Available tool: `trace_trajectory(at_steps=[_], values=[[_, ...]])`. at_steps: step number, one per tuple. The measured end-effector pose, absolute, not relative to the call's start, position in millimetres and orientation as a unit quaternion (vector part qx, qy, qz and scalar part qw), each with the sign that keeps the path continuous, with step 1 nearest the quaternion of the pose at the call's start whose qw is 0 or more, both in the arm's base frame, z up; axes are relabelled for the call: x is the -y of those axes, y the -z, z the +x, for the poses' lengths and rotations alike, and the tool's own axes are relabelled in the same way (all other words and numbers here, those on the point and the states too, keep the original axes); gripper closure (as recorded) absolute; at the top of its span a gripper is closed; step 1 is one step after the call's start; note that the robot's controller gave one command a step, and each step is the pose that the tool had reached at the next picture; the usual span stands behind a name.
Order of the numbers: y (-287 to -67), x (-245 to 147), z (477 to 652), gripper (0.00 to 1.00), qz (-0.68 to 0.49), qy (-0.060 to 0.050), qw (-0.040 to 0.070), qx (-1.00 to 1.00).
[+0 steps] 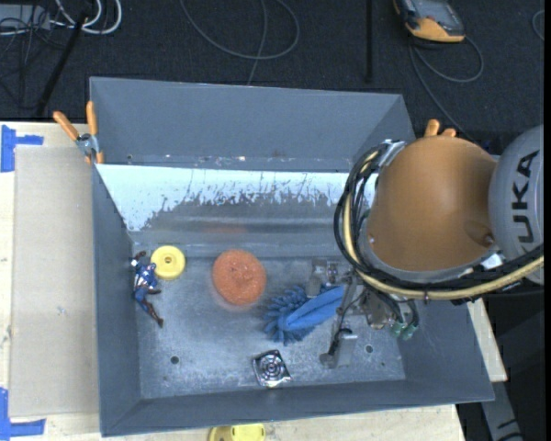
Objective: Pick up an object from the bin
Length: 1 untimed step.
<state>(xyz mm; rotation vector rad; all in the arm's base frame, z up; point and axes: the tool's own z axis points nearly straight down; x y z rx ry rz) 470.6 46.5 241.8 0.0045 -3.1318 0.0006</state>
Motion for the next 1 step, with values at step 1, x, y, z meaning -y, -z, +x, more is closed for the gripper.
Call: trace_trajectory(at_steps=[1], values=[[-245.7,-46.2,472.1,0.00,0.000,0.000,0.001,1.000]])
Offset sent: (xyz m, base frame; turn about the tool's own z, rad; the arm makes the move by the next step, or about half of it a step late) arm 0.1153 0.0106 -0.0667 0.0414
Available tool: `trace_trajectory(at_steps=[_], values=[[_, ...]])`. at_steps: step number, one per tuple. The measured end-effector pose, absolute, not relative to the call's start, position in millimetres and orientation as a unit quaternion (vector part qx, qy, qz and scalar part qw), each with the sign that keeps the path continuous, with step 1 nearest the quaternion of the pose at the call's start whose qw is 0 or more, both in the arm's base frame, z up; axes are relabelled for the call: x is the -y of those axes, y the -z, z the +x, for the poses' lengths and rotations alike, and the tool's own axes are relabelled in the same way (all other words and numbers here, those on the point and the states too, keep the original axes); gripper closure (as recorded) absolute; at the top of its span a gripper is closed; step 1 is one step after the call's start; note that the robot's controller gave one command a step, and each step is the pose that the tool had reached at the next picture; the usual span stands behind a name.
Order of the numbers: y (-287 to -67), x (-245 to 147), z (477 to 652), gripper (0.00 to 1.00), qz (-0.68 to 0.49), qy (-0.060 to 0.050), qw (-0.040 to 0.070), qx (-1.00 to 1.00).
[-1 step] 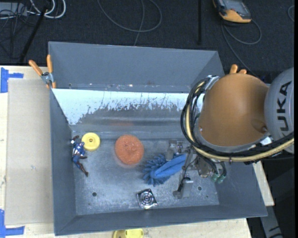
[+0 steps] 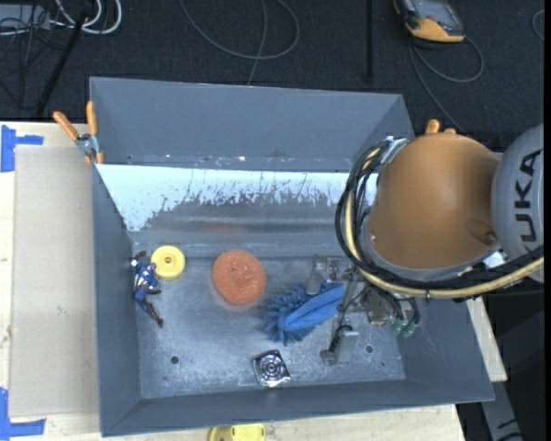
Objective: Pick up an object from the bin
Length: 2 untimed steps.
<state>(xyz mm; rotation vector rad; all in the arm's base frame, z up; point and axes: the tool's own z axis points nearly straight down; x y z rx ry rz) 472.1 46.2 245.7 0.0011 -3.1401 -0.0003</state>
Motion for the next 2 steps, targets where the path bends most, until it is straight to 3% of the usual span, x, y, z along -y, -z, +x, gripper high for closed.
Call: trace_trajectory(at_steps=[1,2], values=[[-213,-52,530.7,0.00,-0.009,0.000,-0.003,1.000],[-178,-38,564.2,0.00,-0.014,0.001,-0.002,1.000]])
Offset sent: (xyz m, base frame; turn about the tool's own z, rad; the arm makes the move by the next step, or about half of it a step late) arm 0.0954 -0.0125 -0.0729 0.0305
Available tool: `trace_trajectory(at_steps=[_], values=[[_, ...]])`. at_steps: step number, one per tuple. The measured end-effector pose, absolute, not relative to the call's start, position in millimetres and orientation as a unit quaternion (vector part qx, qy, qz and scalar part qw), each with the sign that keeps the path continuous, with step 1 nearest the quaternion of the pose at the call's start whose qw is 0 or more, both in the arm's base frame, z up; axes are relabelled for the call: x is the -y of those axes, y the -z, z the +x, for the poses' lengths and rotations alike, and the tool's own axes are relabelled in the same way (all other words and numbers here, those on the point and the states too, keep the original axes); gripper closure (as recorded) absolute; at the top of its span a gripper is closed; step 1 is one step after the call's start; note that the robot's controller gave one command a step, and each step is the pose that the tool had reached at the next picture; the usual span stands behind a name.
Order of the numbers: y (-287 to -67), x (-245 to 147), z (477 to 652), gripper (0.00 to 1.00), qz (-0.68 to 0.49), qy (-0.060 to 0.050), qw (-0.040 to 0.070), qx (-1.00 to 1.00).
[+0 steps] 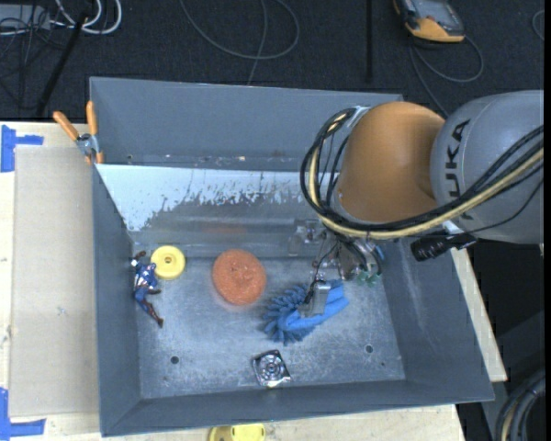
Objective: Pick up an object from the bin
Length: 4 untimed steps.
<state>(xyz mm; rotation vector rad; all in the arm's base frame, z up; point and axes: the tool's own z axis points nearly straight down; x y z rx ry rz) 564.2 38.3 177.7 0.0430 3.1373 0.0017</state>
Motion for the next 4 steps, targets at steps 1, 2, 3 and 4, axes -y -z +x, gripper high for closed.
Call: trace_trajectory(at_steps=[1,2,3,4], values=[[-146,-35,557.0,0.00,-0.029,0.000,0.000,-1.000],[-125,-31,550.8,0.00,-0.001,0.000,-0.001,-1.000],[-78,-24,570.9,1.00,-0.034,0.000,-0.001,-0.999],[-78,-24,570.9,1.00,-0.033,0.000,-0.001,-0.999]])
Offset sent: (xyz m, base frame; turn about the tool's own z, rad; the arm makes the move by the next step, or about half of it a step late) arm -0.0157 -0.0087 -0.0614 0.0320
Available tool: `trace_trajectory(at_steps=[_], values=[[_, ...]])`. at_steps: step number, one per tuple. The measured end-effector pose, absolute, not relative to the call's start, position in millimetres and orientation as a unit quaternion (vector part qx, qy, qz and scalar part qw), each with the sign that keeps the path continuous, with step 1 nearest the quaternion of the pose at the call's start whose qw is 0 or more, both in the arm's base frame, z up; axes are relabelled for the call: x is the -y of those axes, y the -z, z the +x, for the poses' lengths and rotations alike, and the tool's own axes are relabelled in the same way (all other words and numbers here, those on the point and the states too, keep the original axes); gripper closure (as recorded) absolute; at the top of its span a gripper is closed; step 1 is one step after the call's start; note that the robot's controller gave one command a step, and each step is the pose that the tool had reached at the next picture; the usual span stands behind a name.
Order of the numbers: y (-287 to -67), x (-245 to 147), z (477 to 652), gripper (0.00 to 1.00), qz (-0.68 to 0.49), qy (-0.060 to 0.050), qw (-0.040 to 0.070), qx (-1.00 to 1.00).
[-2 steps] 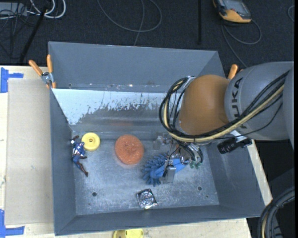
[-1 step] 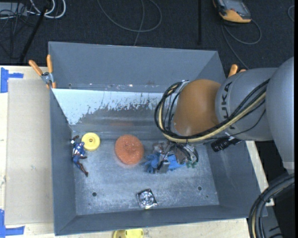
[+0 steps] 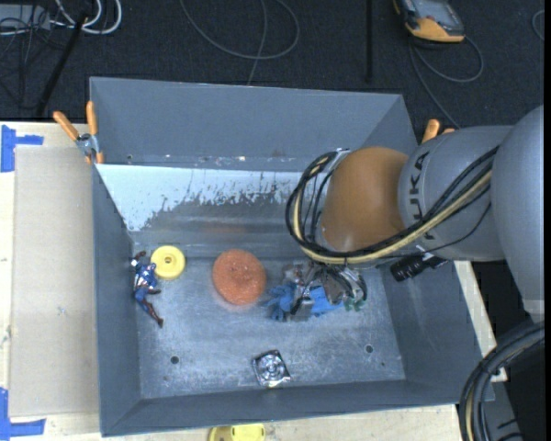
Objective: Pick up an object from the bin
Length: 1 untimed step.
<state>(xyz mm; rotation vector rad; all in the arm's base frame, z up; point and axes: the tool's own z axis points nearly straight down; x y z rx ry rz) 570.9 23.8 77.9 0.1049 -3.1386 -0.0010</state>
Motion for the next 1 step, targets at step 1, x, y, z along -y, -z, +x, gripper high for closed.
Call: trace_trajectory(at_steps=[1], values=[[-272.6,-15.7,567.1,1.00,0.034,0.000,-0.005,0.999]])
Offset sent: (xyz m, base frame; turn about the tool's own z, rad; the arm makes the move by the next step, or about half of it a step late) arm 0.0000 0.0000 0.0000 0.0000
